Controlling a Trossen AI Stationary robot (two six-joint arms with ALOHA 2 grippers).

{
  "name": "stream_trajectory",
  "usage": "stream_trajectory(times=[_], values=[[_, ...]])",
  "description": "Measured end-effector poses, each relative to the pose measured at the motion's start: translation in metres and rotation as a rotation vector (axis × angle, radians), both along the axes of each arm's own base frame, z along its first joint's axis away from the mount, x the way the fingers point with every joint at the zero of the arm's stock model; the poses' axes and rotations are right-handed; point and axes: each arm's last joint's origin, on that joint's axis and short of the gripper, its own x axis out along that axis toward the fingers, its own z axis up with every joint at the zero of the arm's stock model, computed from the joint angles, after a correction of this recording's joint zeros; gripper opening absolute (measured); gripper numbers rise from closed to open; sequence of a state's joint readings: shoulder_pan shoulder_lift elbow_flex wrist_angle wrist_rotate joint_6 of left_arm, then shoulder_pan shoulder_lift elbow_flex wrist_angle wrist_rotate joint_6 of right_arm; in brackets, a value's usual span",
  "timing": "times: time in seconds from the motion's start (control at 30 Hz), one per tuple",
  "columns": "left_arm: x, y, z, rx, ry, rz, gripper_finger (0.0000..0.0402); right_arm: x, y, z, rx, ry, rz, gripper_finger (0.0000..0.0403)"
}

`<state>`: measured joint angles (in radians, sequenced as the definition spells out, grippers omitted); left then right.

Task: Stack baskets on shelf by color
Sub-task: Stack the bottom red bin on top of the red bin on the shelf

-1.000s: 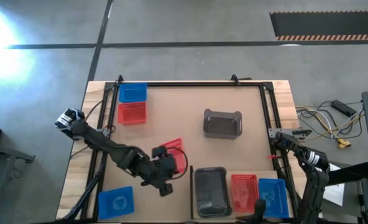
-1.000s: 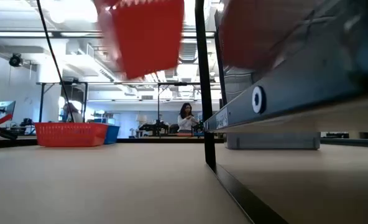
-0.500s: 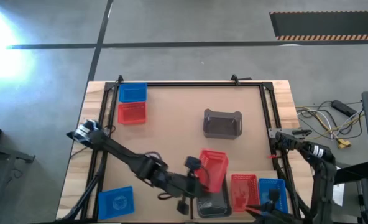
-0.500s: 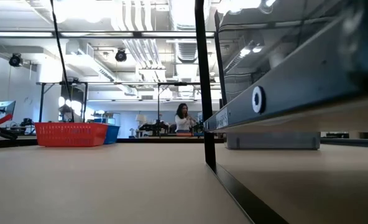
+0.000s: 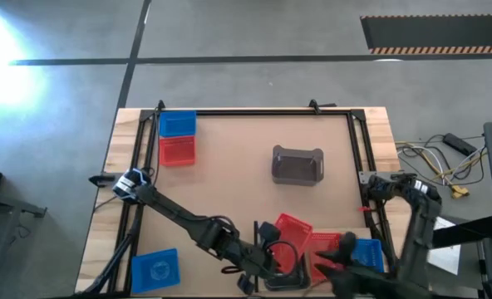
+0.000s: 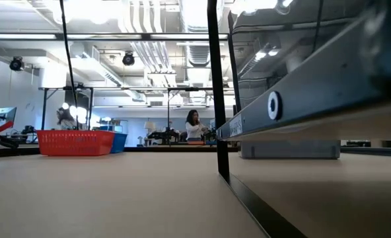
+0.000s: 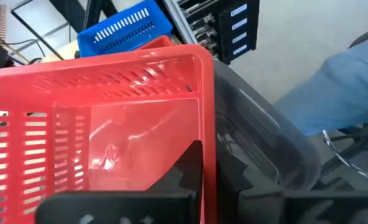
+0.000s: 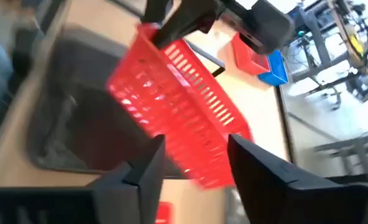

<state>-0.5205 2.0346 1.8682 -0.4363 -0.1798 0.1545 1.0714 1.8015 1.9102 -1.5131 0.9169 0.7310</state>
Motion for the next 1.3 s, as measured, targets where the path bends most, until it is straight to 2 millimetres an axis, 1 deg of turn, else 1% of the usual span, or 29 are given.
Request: stream_trajectory(times=[0.13, 0.23, 0.37, 0.47, 0.67, 0.7, 0.83, 1.0, 1.17, 1.3], values=[[0.000, 0.001, -0.001, 0.016, -0.001, -0.009, 0.0000, 0.035, -0.016, -0.001, -0.048, 0.136, 0.064, 0.0195], [0.000, 0.001, -0.003, 0.020, 0.006, -0.010, 0.0000, 0.055, -0.031, 0.001, 0.018, 0.222, 0.081, 0.0200], [0.000, 0.001, -0.004, 0.019, 0.011, -0.013, 0.0000, 0.072, -0.044, 0.001, 0.148, 0.330, 0.095, 0.0187], [0.000, 0.002, -0.005, 0.025, 0.011, -0.005, 0.0000, 0.076, -0.048, 0.000, 0.193, 0.368, 0.094, 0.0154], [-0.001, 0.003, -0.002, 0.047, -0.003, 0.019, 0.0000, 0.072, -0.044, 0.000, 0.199, 0.389, 0.118, 0.0032], [-0.001, 0.004, 0.000, 0.059, -0.013, 0.023, 0.0000, 0.070, -0.042, 0.000, 0.194, 0.392, 0.125, 0.0023], [-0.004, 0.006, 0.007, 0.074, -0.036, 0.037, 0.0009, 0.064, -0.036, 0.000, 0.212, 0.370, 0.113, 0.0015], [-0.016, 0.010, 0.028, 0.067, -0.057, -0.032, 0.0048, 0.049, -0.021, 0.001, 0.232, 0.332, 0.108, 0.0012], [-0.030, 0.014, 0.051, 0.030, -0.096, 0.041, 0.0069, 0.020, -0.007, -0.003, 0.187, 0.425, 0.176, 0.0011], [-0.039, 0.017, 0.061, 0.021, -0.115, 0.043, 0.0071, 0.001, -0.004, -0.004, 0.139, 0.461, 0.146, 0.0011]])
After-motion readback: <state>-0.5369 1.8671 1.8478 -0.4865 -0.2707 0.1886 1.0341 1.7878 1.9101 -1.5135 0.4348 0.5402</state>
